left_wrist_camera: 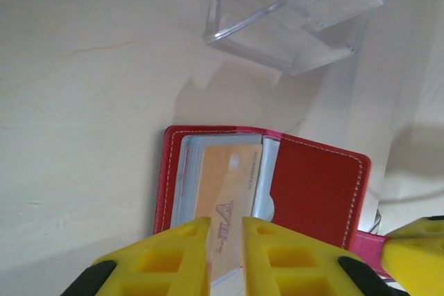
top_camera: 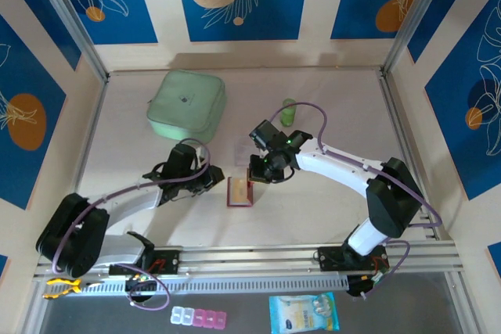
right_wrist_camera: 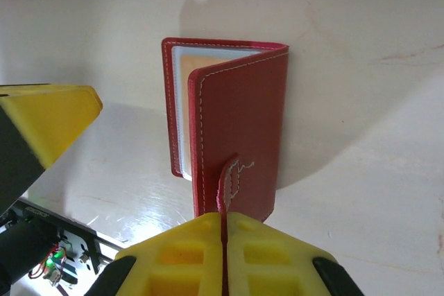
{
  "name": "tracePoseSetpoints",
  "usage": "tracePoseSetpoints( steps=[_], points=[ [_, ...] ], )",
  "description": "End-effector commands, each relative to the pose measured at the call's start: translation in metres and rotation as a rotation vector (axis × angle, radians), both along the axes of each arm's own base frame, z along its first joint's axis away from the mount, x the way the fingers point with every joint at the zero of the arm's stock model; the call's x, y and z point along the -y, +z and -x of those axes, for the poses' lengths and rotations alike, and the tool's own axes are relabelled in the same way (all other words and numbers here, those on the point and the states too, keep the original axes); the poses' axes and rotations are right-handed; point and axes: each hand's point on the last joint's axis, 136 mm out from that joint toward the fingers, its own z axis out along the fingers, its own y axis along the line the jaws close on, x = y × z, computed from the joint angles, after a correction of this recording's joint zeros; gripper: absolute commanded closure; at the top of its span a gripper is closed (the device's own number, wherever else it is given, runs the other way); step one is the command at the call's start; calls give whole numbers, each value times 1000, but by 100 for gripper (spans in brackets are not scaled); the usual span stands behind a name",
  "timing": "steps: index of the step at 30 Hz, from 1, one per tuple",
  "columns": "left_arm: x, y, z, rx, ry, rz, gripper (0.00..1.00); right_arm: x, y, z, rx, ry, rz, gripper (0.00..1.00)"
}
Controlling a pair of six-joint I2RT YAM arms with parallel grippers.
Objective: Take the credit cards out of the card holder
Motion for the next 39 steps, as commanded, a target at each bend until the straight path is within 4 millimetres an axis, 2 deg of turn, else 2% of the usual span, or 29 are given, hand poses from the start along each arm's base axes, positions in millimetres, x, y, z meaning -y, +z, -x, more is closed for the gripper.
tracePoseSetpoints(
  steps=[1,8,13,22,29,39],
  points=[
    [7,-1,1,-23,-54,6,83,18,-4,1,-8,2,78,97],
    [18,-12,4,-62,-91,-3,87,56,-30,5,-38,-13,187,97],
    [24,-23,9,-91,-103,-12,92,75,-50,5,-46,-4,287,97],
    [25,-41,12,-133,-112,-37,99,82,-75,3,-65,6,359,97],
    [18,-53,17,-162,-100,-85,100,94,-87,-6,-51,14,447,97],
    [15,-60,20,-182,-99,-104,100,91,-103,-11,-59,40,480,90]
  ],
)
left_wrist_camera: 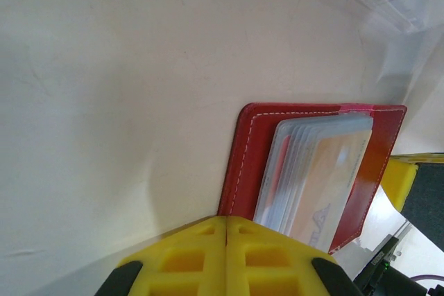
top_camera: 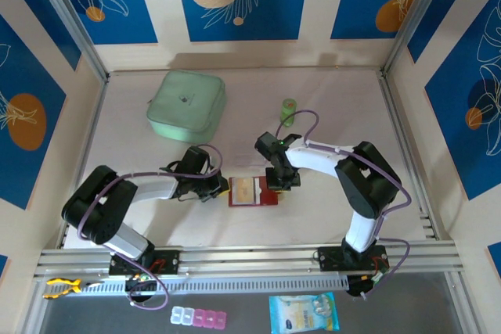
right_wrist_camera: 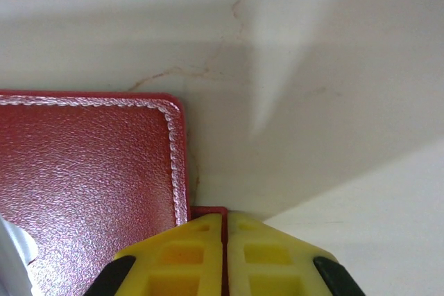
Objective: Take the credit cards out of the card holder
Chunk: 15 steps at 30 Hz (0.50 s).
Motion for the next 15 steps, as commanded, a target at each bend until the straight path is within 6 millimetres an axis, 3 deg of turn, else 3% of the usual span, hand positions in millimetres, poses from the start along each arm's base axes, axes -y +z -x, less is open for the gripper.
tracePoseSetpoints(
  steps=[1,6,15],
  points=[
    [-2,-8,4,-20,-16,-34,100,6,-13,-5,8,9,55,89],
    [-1,-9,4,-21,-18,-32,100,9,-6,-3,20,7,69,85],
    [-4,3,0,20,-6,-26,100,12,33,-2,67,18,45,73]
  ],
)
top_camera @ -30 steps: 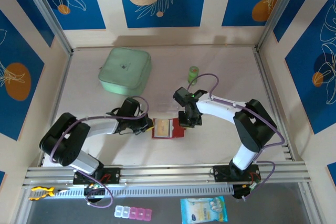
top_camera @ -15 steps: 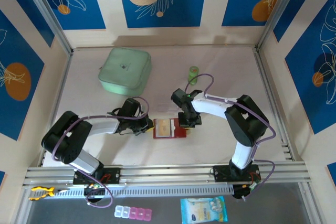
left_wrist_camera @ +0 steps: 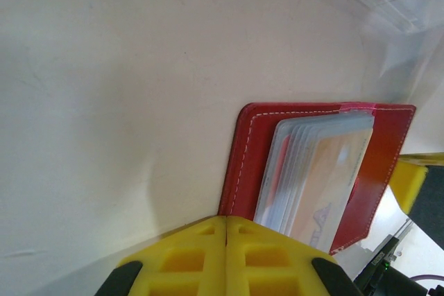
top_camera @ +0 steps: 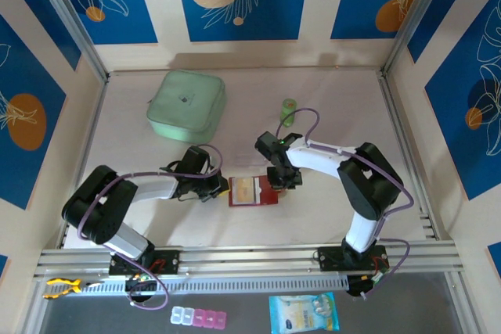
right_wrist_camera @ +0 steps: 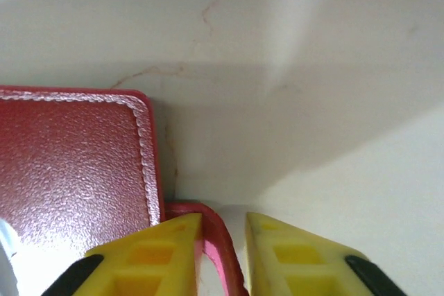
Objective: Take the credit cards out of the card holder
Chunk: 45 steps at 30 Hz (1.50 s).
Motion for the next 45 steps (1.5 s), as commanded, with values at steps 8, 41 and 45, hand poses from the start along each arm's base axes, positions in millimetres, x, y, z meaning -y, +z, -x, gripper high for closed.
tracePoseSetpoints(
  steps=[8,41,45],
  points=[
    [-2,10,-2,45,4,-6,100,-2,59,-5,80,49,22,64],
    [3,16,-2,55,8,40,100,-23,2,14,-82,-5,-19,4],
    [3,16,-2,54,7,41,100,-28,-3,12,-84,11,-49,1]
  ],
)
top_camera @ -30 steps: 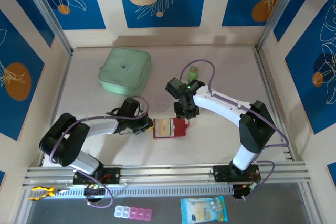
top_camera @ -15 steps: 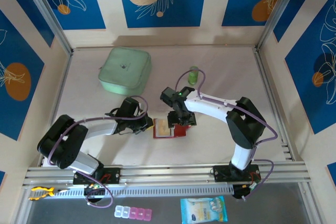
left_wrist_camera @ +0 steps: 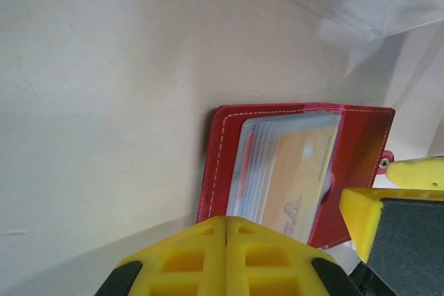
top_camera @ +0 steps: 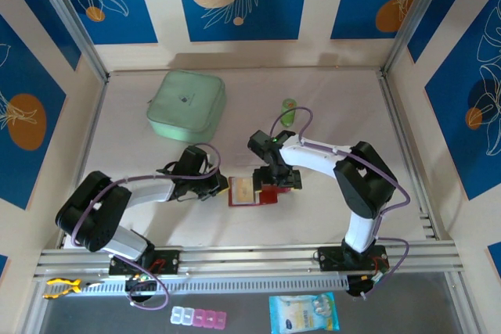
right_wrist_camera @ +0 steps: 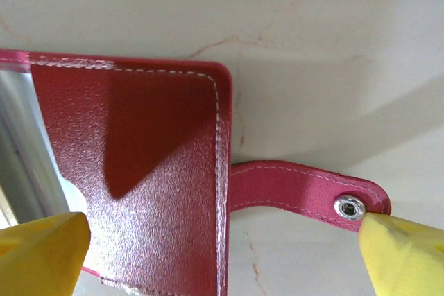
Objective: Take the credit cards out of the card holder
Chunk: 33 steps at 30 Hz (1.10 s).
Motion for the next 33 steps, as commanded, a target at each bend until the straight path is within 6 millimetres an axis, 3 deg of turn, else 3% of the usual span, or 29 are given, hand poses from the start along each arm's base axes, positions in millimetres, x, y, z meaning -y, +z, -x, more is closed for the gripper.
tracePoseSetpoints(
  steps=[1,20,33],
  points=[
    [4,3,1,2,-4,18,100,-5,-10,4,-34,11,-25,1],
    [3,7,0,12,-4,15,100,2,-54,19,-130,13,47,1],
    [8,24,-4,40,-47,8,100,-20,-13,24,-79,-28,-65,6]
  ],
)
